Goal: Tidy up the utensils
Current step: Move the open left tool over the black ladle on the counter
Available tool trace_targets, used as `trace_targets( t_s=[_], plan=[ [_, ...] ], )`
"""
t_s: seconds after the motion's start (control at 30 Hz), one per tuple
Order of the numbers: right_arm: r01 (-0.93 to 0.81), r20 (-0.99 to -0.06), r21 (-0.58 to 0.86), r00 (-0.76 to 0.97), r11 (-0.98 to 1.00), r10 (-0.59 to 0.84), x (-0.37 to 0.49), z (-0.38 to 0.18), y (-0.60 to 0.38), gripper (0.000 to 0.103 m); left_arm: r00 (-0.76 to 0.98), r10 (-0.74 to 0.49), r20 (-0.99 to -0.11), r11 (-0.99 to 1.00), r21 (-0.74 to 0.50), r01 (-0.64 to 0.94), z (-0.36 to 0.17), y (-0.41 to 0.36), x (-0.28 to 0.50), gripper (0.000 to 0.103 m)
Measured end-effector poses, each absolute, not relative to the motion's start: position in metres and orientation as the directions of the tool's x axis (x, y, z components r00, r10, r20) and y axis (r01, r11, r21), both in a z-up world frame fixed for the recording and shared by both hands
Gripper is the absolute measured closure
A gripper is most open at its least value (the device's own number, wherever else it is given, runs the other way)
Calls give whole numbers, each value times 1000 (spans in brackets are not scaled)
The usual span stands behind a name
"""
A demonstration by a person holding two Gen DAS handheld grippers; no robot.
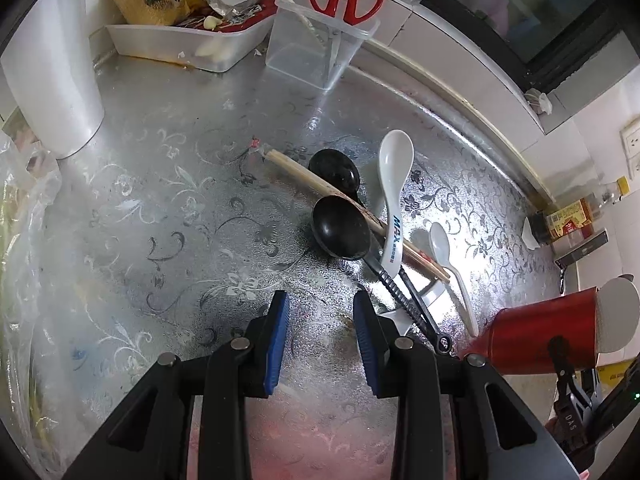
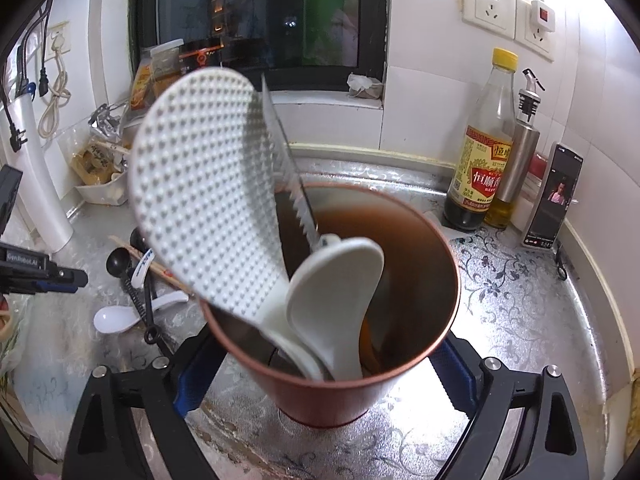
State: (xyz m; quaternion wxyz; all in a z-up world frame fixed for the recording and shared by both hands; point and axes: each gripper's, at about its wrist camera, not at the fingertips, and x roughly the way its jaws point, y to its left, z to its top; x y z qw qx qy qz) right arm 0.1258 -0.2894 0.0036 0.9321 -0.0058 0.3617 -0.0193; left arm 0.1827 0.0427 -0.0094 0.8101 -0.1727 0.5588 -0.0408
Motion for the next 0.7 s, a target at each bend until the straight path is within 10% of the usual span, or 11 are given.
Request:
trace_targets(
  t_s=[0.7],
  plan=[
    [45,-623,-31,780,999,-55,121,14,-285,12,322,-326,-889,927,-368,-76,-18,23,179,69]
  ],
)
